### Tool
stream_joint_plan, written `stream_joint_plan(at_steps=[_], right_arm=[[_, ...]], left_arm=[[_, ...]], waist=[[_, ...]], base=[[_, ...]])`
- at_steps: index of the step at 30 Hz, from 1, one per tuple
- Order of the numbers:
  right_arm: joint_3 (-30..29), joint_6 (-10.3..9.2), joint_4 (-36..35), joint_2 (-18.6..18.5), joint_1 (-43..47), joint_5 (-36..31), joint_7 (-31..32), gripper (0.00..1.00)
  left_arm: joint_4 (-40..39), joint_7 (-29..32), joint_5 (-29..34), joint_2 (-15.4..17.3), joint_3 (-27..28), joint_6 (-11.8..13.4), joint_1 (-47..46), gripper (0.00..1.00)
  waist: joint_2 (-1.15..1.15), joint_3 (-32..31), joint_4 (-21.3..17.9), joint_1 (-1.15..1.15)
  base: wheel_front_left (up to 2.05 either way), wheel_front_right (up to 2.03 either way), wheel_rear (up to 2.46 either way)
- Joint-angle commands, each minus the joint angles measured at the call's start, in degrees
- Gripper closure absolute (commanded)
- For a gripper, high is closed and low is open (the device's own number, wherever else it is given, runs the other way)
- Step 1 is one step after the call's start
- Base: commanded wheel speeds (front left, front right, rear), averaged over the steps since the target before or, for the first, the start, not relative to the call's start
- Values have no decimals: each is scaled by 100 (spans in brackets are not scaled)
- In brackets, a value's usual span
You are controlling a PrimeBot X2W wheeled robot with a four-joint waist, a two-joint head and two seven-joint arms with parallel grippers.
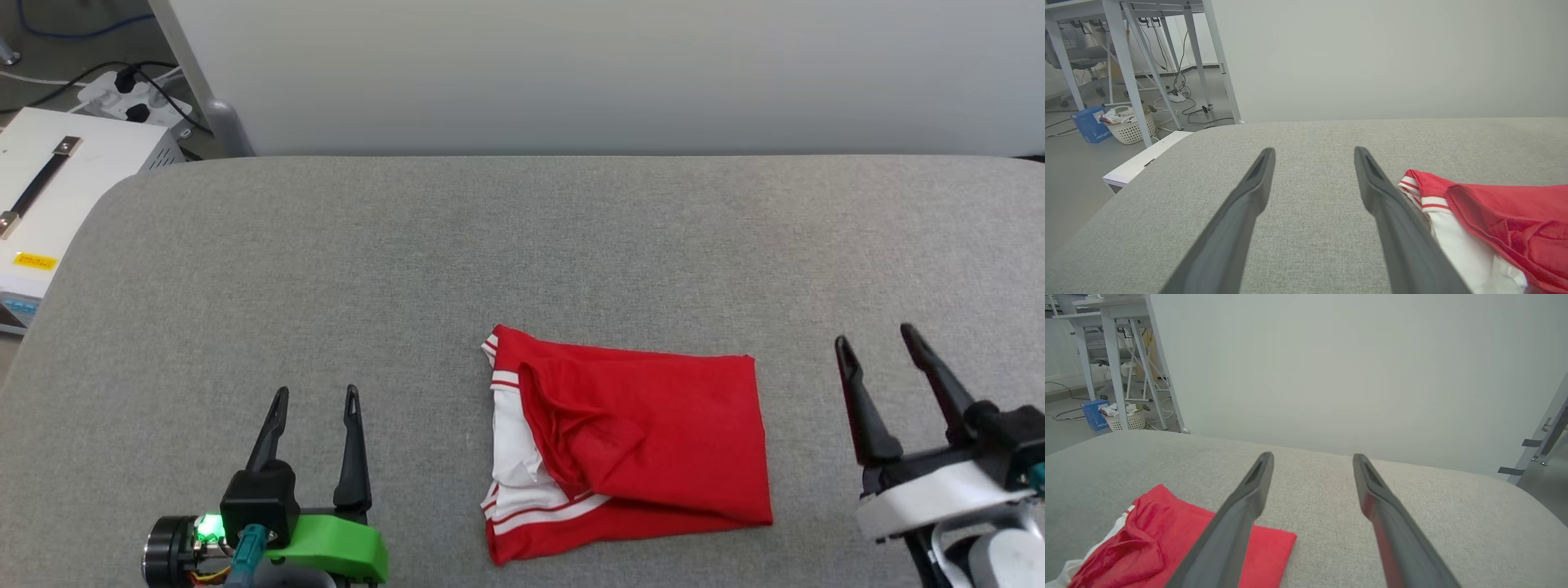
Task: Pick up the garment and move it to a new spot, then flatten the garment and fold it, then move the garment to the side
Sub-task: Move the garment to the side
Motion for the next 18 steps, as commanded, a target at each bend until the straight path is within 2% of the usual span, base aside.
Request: stream_joint_plan(at_steps=[1, 5, 9, 15, 16, 18], right_arm=[[37, -3, -61, -159, -275, -24, -20, 0], [255, -3, -122, -669, -924, 176, 250, 0], [678, -3, -69, -1214, -1524, 663, 1073, 0], [1425, -3, 102, -1925, -2009, 2088, 3355, 0], [1592, -3, 183, -2127, -1993, 2755, 4265, 0], [1648, -3, 273, -2173, -1930, 3161, 4737, 0]], left_arm=[[13, -33, 6, 0, 15, -31, 0, 0], [2, -33, 9, -2, 18, -33, -56, 0], [-10, -33, 8, -9, 1, -28, -109, 0], [-16, -33, 5, -20, -28, -26, -226, 0], [-15, -33, 4, -25, -52, -32, -301, 0], [-12, -33, 2, -29, -77, -38, -358, 0]], waist=[[0, 34, 18, 0], [0, 129, 49, 0], [0, 248, 77, 0], [0, 414, 133, 0], [0, 504, 182, 0], [0, 570, 229, 0]], base=[[0, 0, 0], [0, 0, 0], [0, 0, 0], [0, 0, 0], [0, 0, 0], [0, 0, 0]])
